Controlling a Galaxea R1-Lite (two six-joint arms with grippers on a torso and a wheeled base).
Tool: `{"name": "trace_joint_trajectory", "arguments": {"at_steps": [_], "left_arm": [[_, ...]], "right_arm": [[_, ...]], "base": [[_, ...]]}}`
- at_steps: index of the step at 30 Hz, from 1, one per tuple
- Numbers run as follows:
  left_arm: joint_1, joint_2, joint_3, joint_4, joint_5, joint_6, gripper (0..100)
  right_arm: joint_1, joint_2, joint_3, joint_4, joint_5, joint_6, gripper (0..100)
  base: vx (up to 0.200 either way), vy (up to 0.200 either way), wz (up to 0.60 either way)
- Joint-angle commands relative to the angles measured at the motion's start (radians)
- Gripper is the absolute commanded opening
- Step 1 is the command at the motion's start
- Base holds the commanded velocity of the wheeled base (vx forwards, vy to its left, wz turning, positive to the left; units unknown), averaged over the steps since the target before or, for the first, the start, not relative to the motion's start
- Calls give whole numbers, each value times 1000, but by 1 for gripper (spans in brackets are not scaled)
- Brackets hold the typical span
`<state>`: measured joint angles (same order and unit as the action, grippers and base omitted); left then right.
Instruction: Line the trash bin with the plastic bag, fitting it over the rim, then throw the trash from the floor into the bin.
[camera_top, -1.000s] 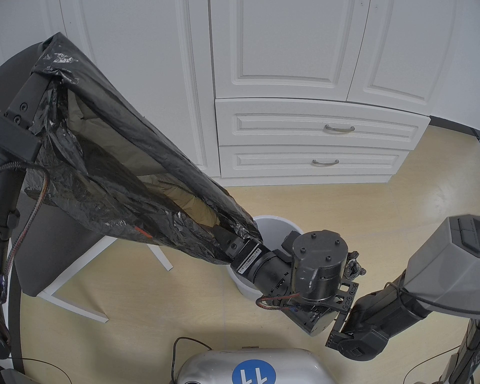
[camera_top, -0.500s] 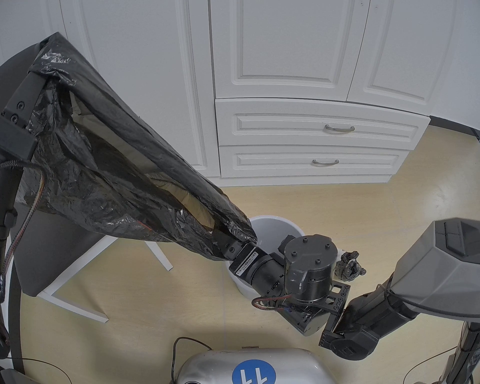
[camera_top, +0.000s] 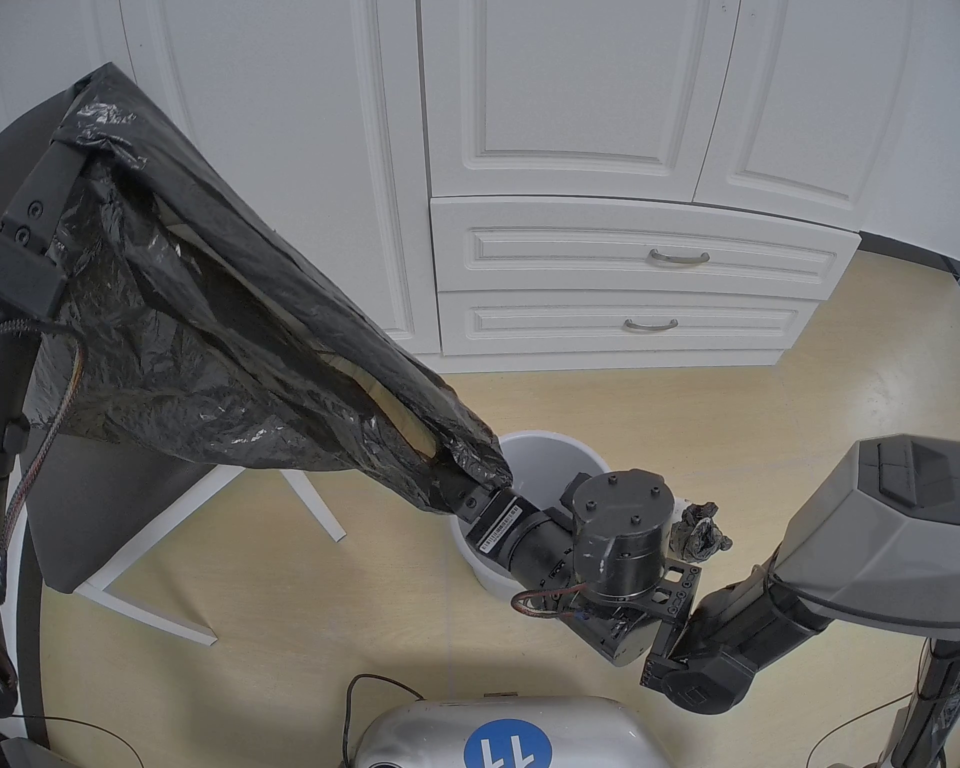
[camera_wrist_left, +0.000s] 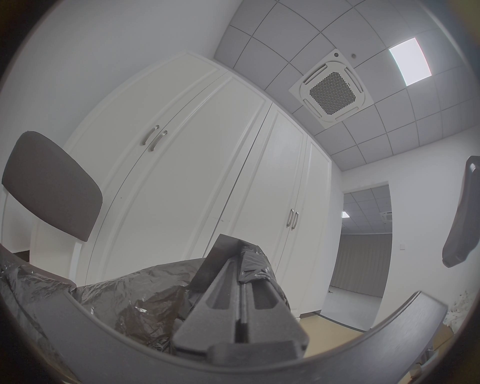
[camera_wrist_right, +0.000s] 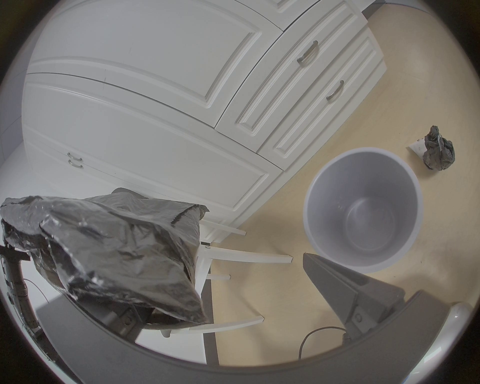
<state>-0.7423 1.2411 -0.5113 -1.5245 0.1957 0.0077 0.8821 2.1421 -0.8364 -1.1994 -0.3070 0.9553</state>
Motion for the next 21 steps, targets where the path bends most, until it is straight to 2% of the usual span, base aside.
{"name": "trace_joint_trajectory", "arguments": {"at_steps": [1, 21], "left_arm": [[0, -8, 0, 0, -1, 0, 0], [-29, -14, 31, 0, -9, 2, 0]], "right_arm": [[-11, 1, 2, 0, 0, 0, 100], [-14, -42, 10, 0, -1, -24, 100]], "base": [[0, 0, 0], [0, 0, 0]]}}
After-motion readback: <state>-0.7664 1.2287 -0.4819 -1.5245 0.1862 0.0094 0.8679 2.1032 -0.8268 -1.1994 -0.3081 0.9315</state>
